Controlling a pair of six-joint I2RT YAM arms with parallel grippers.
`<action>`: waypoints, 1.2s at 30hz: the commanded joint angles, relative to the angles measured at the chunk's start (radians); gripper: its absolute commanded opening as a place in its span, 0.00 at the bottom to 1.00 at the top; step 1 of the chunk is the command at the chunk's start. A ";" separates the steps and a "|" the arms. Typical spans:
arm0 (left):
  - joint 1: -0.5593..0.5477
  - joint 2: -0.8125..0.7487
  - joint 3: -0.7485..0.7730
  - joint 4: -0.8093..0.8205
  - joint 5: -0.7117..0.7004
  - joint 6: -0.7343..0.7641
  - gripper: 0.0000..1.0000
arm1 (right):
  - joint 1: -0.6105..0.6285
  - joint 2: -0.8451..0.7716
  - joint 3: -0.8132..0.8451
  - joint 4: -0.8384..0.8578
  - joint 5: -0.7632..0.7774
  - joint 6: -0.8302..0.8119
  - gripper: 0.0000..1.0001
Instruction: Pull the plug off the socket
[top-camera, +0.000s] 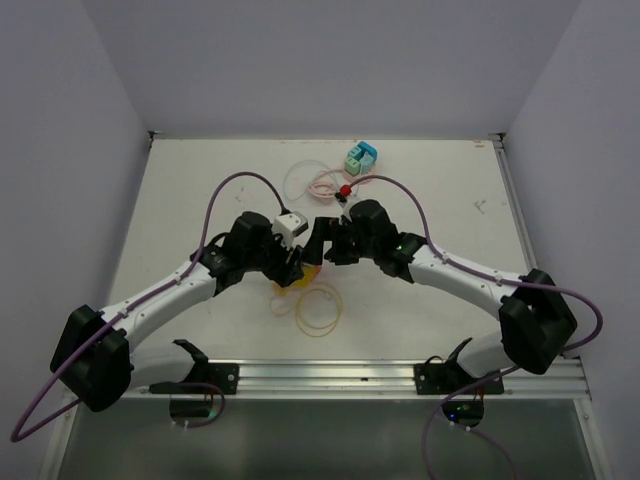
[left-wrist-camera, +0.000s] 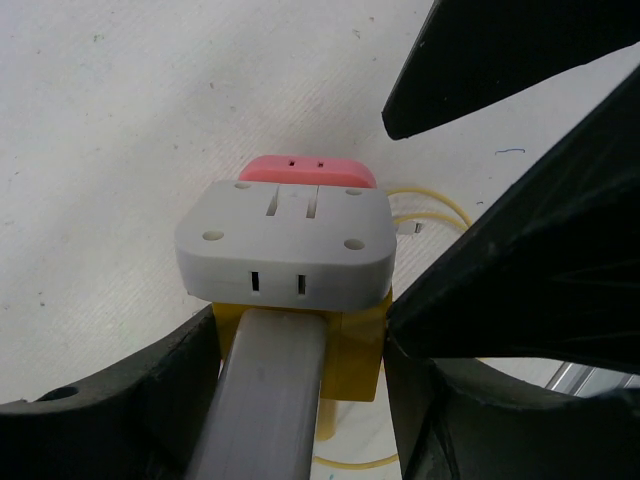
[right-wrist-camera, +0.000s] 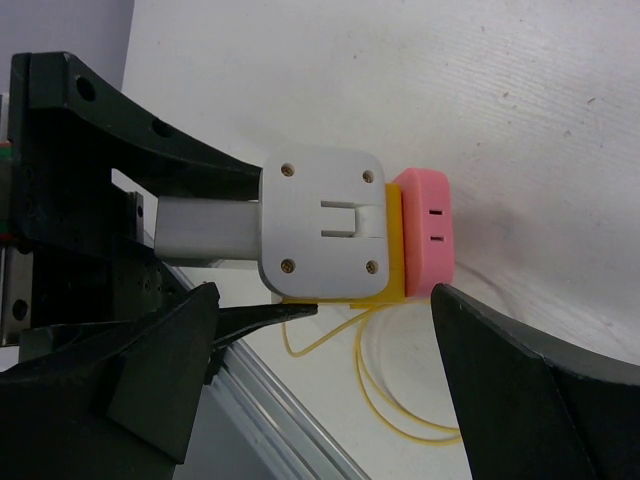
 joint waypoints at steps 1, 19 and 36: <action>-0.001 -0.031 0.018 0.114 0.030 0.011 0.15 | 0.014 0.019 0.055 0.011 0.016 -0.041 0.91; -0.001 -0.043 0.010 0.119 0.051 0.020 0.14 | 0.011 0.003 0.038 -0.070 0.180 -0.076 0.88; 0.000 -0.083 -0.001 0.134 0.049 0.018 0.11 | -0.081 -0.052 -0.025 -0.135 0.221 -0.092 0.86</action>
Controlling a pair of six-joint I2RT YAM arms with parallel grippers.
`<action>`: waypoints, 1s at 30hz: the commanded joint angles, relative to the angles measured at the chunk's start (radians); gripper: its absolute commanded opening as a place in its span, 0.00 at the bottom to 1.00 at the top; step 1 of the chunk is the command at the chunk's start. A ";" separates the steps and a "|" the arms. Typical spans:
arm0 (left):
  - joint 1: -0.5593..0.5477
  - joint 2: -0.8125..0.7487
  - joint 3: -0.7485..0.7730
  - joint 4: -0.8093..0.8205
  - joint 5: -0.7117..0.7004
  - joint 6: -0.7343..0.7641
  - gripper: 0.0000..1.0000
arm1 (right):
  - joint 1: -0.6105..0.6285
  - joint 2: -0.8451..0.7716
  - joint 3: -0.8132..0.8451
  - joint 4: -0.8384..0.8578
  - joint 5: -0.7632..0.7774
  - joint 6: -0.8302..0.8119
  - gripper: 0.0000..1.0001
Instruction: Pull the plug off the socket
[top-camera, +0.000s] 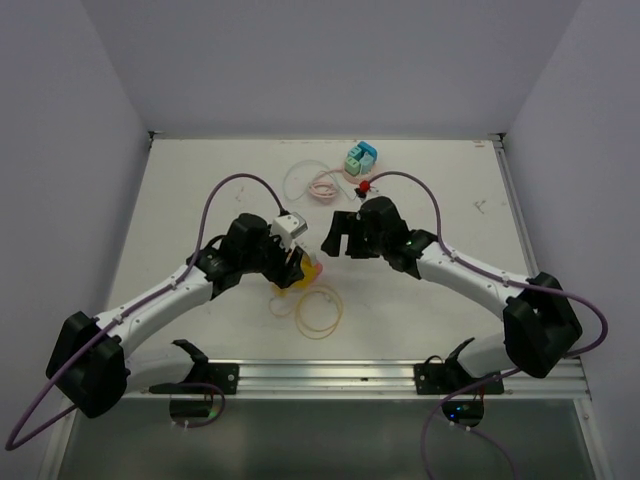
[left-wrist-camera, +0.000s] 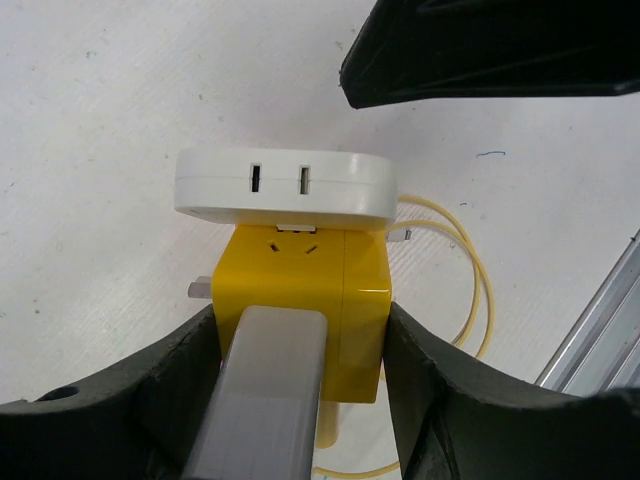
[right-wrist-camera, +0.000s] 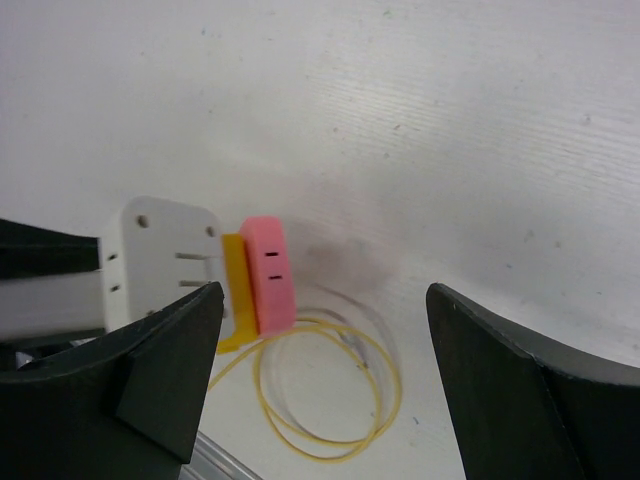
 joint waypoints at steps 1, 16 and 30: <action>0.000 -0.052 0.018 0.124 0.030 0.018 0.11 | -0.028 -0.029 -0.021 -0.039 0.035 -0.019 0.86; 0.000 -0.033 0.021 0.122 0.035 0.015 0.10 | -0.008 -0.073 -0.028 0.127 -0.245 -0.056 0.93; 0.000 -0.032 0.019 0.124 0.049 0.015 0.09 | 0.041 0.002 0.024 0.069 -0.072 -0.073 0.87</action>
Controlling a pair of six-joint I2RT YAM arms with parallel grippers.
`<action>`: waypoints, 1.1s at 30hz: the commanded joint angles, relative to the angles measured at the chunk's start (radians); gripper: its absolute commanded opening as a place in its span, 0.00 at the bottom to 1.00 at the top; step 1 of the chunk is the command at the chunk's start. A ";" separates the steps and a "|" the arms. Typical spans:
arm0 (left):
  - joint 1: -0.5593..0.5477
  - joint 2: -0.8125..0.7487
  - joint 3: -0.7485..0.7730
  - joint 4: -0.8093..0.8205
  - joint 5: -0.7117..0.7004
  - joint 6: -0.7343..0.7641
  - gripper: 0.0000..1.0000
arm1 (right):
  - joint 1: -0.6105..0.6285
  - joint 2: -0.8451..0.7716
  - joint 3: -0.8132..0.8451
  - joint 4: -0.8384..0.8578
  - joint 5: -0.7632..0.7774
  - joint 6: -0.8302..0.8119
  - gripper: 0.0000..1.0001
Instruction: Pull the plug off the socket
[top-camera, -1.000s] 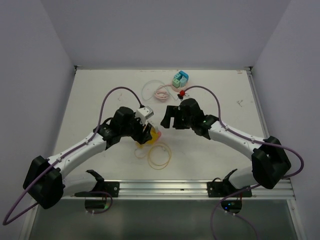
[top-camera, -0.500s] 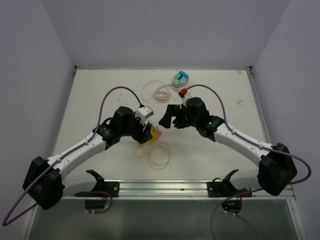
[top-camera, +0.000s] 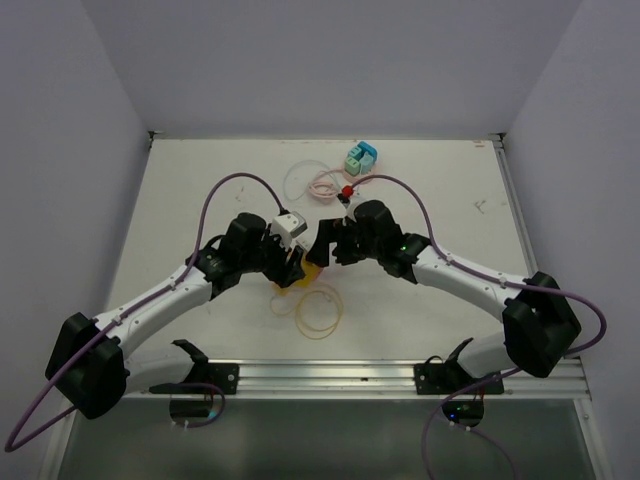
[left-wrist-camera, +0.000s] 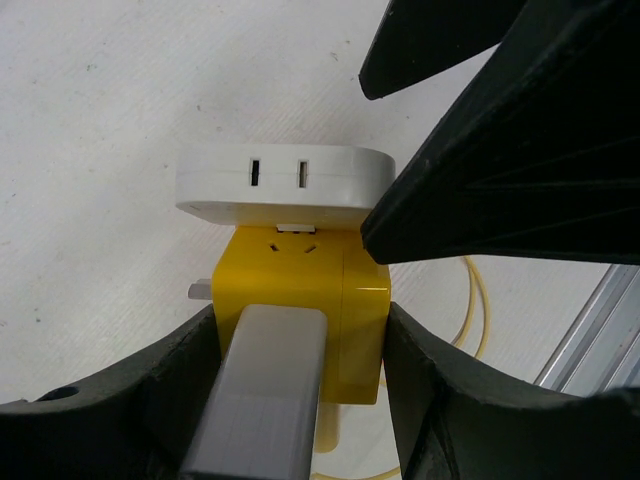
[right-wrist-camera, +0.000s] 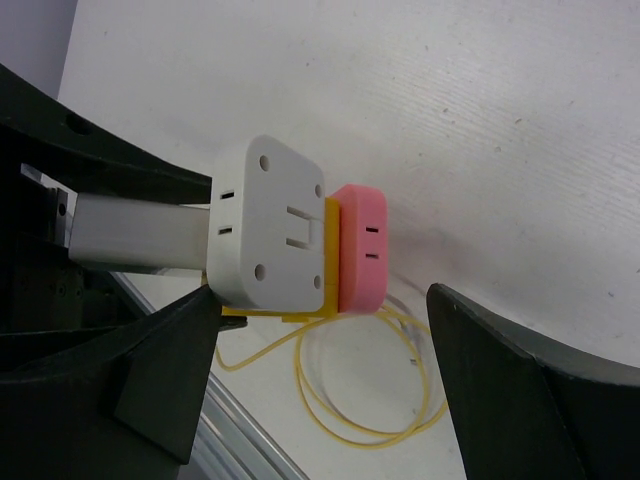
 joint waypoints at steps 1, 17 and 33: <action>0.000 -0.020 0.018 0.106 0.036 0.015 0.09 | -0.010 -0.001 0.035 -0.015 0.094 0.005 0.86; 0.002 -0.026 0.015 0.112 0.044 0.016 0.09 | -0.055 -0.013 0.018 -0.040 0.074 0.071 0.79; 0.000 -0.023 0.012 0.119 0.039 0.013 0.08 | -0.053 0.045 0.071 0.063 -0.101 0.241 0.69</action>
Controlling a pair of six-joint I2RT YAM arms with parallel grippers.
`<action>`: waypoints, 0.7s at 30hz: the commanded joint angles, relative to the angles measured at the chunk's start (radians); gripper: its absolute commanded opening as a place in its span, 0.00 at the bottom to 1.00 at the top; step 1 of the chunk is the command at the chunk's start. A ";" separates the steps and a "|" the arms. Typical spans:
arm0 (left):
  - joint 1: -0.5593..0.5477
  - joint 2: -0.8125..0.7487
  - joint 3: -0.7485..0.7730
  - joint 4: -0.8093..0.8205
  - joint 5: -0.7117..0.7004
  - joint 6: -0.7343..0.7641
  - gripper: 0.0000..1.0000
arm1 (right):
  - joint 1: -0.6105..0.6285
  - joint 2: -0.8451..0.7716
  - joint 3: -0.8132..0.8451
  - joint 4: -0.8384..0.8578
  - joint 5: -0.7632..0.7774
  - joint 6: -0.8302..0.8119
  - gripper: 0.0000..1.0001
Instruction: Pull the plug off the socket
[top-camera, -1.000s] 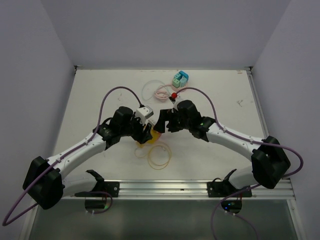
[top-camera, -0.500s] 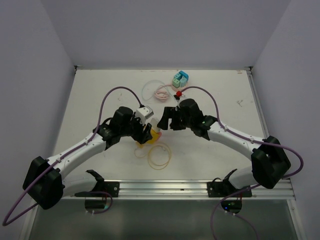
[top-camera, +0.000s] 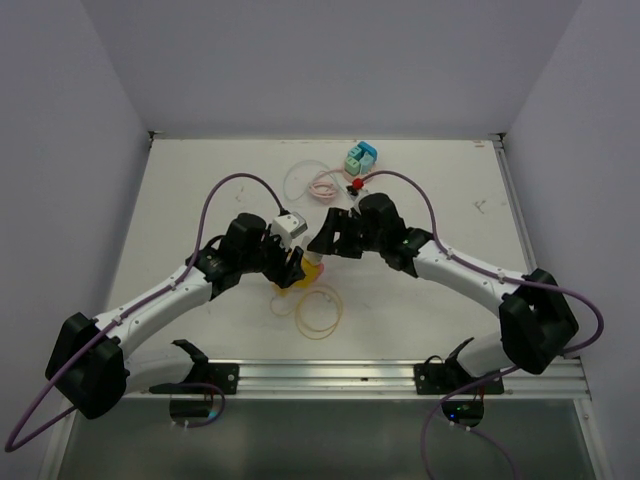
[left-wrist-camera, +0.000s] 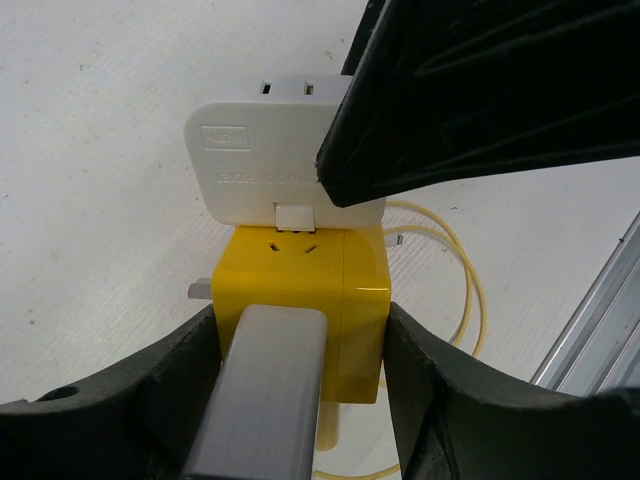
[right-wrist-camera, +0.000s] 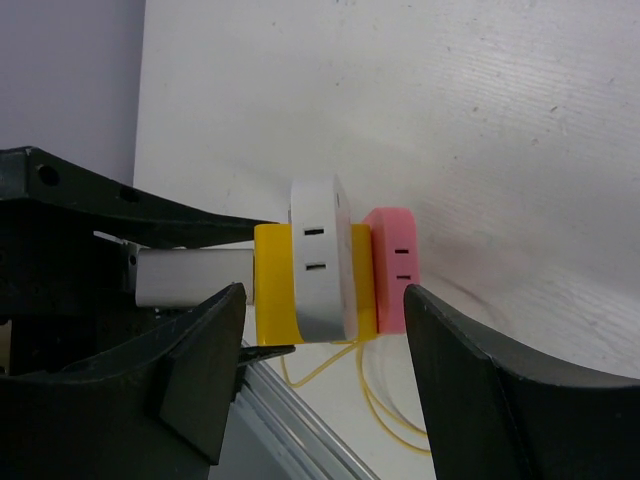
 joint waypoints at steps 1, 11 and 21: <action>0.002 -0.025 0.014 0.118 0.031 0.015 0.08 | 0.000 0.038 0.059 0.050 -0.053 0.048 0.68; 0.002 -0.039 0.010 0.126 0.028 0.015 0.08 | -0.001 0.086 0.087 0.040 -0.018 0.063 0.52; 0.000 -0.085 -0.007 0.146 -0.014 0.018 0.05 | -0.009 0.078 0.075 0.012 -0.007 0.115 0.34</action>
